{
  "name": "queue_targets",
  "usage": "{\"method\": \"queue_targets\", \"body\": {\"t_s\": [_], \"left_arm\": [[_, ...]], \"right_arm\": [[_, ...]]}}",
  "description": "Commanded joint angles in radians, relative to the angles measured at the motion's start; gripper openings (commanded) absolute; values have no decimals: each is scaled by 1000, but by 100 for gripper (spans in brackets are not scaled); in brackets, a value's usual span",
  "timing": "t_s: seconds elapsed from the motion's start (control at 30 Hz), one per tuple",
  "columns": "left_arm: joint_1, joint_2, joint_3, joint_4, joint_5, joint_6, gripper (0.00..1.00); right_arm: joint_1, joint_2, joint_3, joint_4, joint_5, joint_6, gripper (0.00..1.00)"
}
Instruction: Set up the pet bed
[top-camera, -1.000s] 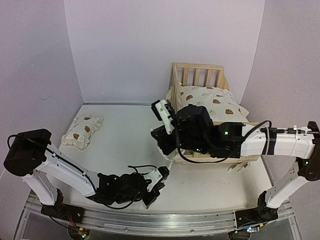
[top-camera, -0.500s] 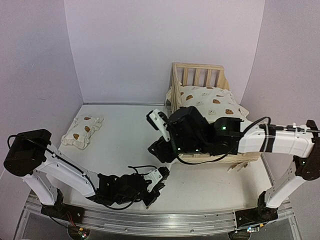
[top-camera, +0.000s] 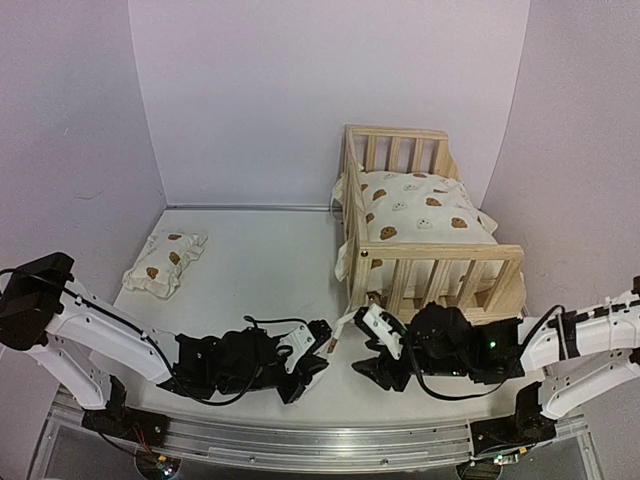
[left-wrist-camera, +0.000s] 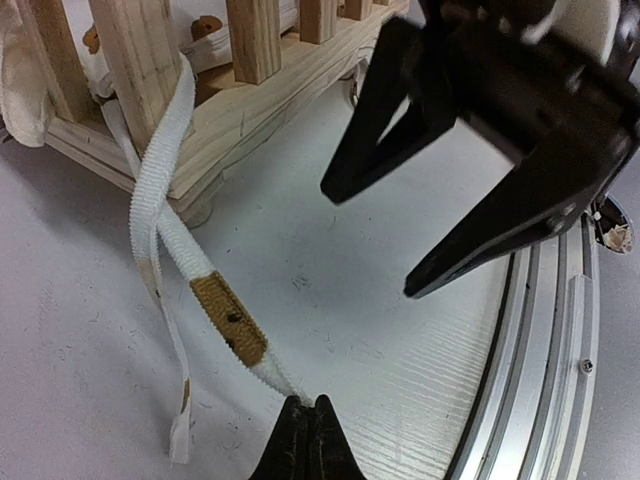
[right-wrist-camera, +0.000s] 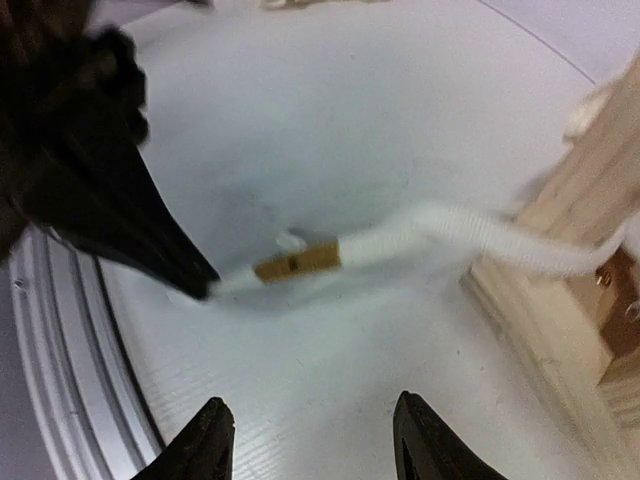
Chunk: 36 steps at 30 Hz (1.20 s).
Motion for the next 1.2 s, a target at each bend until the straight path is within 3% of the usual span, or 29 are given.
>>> {"method": "queue_targets", "body": {"t_s": [0.0, 0.37, 0.73, 0.9, 1.17], "left_arm": [[18, -56, -13, -10, 65, 6, 0], [42, -78, -15, -10, 75, 6, 0], [60, -138, -60, -9, 78, -7, 0], [62, -144, -62, -9, 79, -6, 0], [61, -173, -82, -11, 69, -20, 0]], "right_arm": [[3, 79, -124, 553, 120, -80, 53], [3, 675, -157, 1463, 218, -132, 55], [3, 884, 10, 1524, 193, -82, 52], [3, 904, 16, 1523, 219, -52, 42], [3, 935, 24, 1523, 245, -39, 39]]}}
